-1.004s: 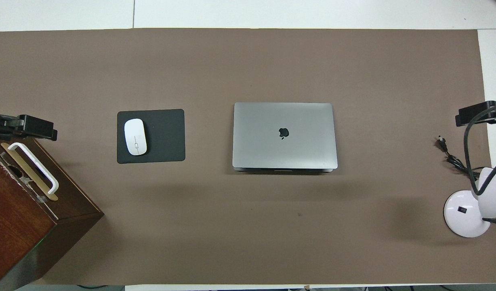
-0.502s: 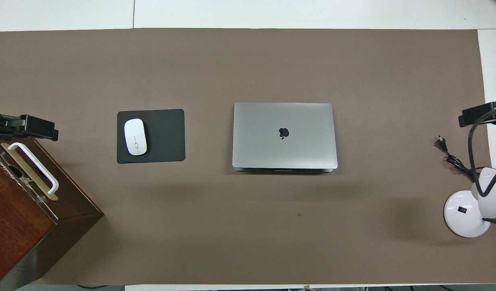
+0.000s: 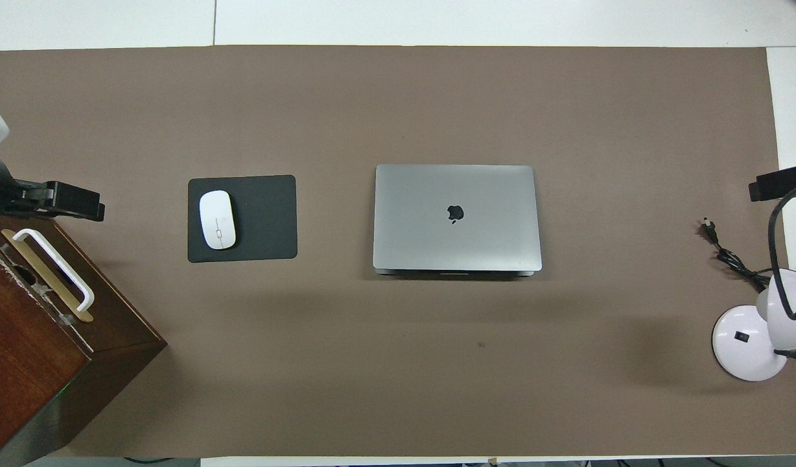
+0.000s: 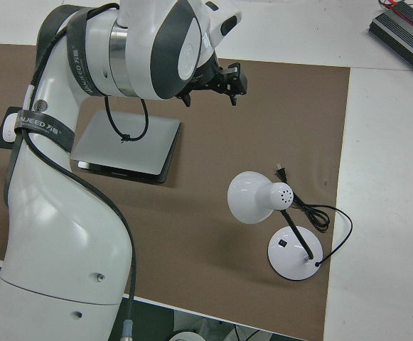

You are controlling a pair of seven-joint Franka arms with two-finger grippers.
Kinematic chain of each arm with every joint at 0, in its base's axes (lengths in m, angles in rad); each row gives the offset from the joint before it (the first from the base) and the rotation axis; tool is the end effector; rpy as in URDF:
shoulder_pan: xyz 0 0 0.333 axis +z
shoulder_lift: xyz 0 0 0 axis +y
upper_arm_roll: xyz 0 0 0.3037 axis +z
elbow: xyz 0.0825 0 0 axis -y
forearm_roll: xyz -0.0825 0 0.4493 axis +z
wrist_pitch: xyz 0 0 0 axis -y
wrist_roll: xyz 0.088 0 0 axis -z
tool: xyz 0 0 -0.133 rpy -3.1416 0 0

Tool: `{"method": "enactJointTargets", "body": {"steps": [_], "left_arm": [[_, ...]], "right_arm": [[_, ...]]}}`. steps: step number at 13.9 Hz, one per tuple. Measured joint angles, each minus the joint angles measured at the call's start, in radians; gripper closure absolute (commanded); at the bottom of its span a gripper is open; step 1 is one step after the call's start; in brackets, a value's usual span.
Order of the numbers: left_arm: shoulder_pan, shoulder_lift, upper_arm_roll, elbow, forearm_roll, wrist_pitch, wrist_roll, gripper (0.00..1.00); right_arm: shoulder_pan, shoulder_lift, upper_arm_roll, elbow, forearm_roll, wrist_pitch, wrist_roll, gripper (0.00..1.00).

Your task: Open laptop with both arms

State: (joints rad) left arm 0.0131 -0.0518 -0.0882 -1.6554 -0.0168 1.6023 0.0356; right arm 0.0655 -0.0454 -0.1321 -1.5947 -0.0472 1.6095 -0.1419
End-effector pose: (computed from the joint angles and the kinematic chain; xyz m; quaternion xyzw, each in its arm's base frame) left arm 0.6044 -0.0487 0.5751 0.9985 -0.0550 -0.0009 0.0061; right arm 0.6101 -0.0484 0.6047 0.9986 0.0378 0.0276 0.0236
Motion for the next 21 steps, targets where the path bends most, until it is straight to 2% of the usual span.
{"method": "enactJointTargets", "body": {"steps": [1,2,5,6,11,16,19,21], "left_arm": [[-0.001,0.000,0.000,0.000,0.000,0.002,0.000,0.19],[-0.001,0.000,0.000,0.000,0.000,0.006,0.000,0.42],[-0.001,0.000,0.001,0.000,0.000,0.010,0.000,0.98],[-0.001,0.000,0.002,0.000,0.000,0.011,0.000,1.00],[0.004,0.000,0.008,-0.002,0.000,0.050,0.000,1.00],[0.004,0.001,0.009,-0.014,0.000,0.081,0.000,1.00],[0.004,-0.001,0.009,-0.048,0.000,0.140,0.000,1.00],[0.001,-0.013,0.004,-0.112,0.000,0.236,0.000,1.00]], "right_arm": [[0.000,0.000,0.000,0.000,0.000,0.000,0.000,0.00],[0.000,0.000,0.000,0.000,0.000,0.000,0.001,0.00],[0.000,0.000,0.000,0.000,0.000,0.000,0.001,0.00],[-0.001,0.000,0.000,-0.001,0.000,0.001,0.001,0.00],[-0.002,0.001,0.000,-0.041,0.000,0.054,0.002,0.00],[-0.003,-0.018,0.000,-0.146,0.006,0.185,0.004,0.00],[-0.003,-0.038,0.000,-0.198,0.029,0.232,0.036,0.00],[-0.003,-0.057,0.000,-0.239,0.055,0.266,0.055,0.00]]}}
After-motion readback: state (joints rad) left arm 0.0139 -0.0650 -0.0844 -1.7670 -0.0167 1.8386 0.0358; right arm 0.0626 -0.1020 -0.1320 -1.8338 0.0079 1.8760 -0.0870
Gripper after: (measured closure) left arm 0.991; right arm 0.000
